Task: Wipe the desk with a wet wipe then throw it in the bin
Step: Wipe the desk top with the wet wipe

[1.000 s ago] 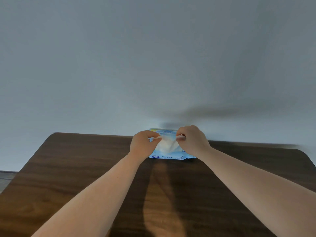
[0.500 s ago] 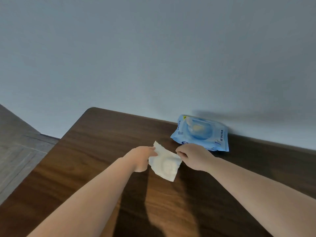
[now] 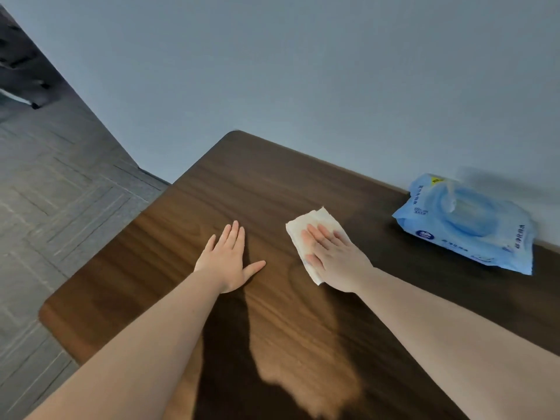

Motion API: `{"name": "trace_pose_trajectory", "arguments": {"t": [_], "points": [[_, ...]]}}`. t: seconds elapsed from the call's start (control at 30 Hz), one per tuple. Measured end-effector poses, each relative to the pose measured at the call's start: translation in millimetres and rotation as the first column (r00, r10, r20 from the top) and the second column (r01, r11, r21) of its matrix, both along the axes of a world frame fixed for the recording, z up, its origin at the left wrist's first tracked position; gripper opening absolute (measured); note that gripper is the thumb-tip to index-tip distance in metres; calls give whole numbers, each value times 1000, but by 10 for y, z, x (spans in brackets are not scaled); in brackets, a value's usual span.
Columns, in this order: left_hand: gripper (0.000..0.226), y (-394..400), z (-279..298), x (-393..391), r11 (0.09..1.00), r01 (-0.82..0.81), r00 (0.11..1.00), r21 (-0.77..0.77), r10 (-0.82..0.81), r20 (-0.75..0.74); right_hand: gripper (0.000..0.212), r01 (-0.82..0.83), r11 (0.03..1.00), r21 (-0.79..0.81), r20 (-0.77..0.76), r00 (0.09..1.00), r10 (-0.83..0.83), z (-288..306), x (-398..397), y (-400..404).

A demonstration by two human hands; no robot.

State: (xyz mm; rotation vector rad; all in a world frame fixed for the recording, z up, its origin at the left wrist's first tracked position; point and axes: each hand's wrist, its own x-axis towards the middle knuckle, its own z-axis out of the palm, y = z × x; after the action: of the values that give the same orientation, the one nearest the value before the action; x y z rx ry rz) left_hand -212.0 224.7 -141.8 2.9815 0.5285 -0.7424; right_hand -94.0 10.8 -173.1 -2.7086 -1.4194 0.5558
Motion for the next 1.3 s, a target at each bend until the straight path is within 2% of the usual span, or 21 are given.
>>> {"name": "trace_pose_trajectory", "arguments": {"t": [0.07, 0.17, 0.33, 0.7, 1.0, 1.17, 1.3], "points": [[100, 152, -77, -102, 996, -82, 996, 22, 82, 26, 56, 83, 996, 26, -11, 997, -82, -64, -37, 338], [108, 309, -202, -227, 983, -182, 979, -27, 184, 84, 58, 154, 985, 80, 33, 987, -157, -149, -106, 834], [107, 373, -351, -289, 985, -161, 963, -58, 170, 207, 60, 134, 988, 73, 39, 990, -138, -180, -51, 1653], [115, 458, -408, -246, 986, -131, 952, -104, 155, 265, 59, 79, 996, 42, 67, 994, -82, -227, 268, 2874], [110, 448, -356, -271, 988, -130, 942, -80, 148, 301, 59, 85, 995, 45, 58, 994, -88, -255, 298, 2922], [109, 454, -339, -233, 978, -171, 961, -118, 192, 199, 61, 185, 983, 13, 12, 983, -185, -238, 273, 2501], [111, 450, -309, -210, 986, -150, 983, -75, 157, 95, 60, 311, 950, -22, -33, 950, -312, -175, 249, 1830]]}}
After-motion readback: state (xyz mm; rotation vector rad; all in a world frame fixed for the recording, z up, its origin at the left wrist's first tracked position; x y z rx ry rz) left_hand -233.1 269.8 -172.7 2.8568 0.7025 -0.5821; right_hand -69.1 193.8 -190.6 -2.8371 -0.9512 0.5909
